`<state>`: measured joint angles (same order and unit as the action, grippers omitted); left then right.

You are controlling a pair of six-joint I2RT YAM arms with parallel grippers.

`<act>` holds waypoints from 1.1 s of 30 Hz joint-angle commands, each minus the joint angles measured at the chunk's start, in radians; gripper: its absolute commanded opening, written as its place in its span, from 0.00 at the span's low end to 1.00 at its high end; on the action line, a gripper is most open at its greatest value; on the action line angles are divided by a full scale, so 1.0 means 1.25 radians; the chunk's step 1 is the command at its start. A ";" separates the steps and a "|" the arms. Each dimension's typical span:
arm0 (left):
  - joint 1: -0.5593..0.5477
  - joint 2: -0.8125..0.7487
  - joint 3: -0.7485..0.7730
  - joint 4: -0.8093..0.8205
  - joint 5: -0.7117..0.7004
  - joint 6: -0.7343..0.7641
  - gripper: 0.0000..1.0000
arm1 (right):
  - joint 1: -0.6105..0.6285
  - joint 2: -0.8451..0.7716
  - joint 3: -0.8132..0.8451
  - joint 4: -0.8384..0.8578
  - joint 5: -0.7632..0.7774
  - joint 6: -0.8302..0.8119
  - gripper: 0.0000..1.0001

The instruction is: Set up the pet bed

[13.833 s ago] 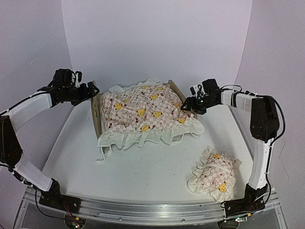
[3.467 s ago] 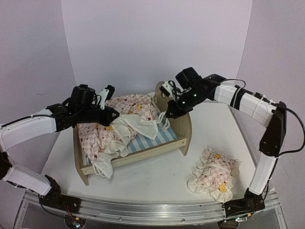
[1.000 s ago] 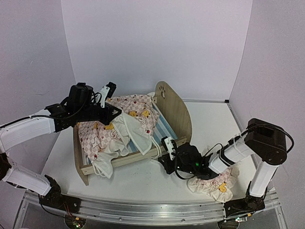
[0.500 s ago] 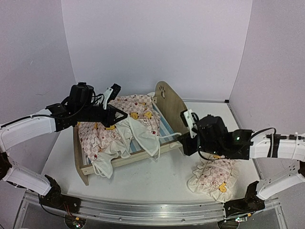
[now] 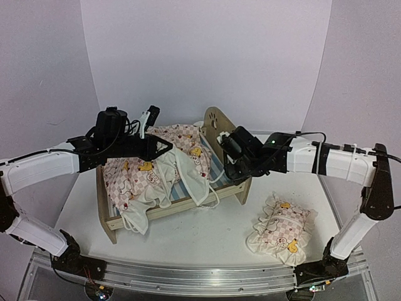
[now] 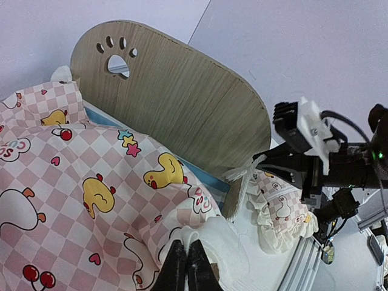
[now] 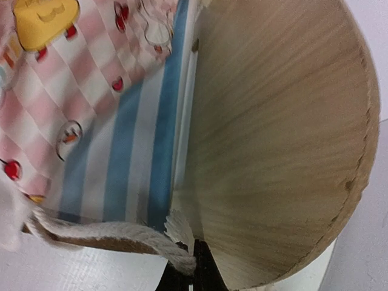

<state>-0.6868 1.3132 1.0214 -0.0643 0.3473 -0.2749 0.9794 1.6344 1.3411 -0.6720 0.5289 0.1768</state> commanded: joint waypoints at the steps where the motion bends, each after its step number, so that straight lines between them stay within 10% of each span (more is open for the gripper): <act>1: -0.009 0.014 0.009 0.079 -0.005 -0.032 0.00 | -0.007 0.028 0.046 -0.107 0.093 -0.011 0.00; 15: -0.017 0.002 -0.012 0.090 -0.017 -0.027 0.00 | -0.054 0.204 0.173 -0.089 0.072 -0.024 0.01; 25: -0.023 0.037 0.030 0.152 0.031 -0.047 0.00 | -0.056 0.064 0.084 -0.151 -0.108 0.085 0.44; 33: -0.063 0.110 0.106 0.209 0.016 -0.049 0.00 | -0.058 -0.121 0.000 -0.133 -0.186 0.111 0.54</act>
<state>-0.7425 1.4143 1.0576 0.0898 0.3656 -0.3233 0.9146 1.6058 1.3945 -0.8631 0.3462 0.2840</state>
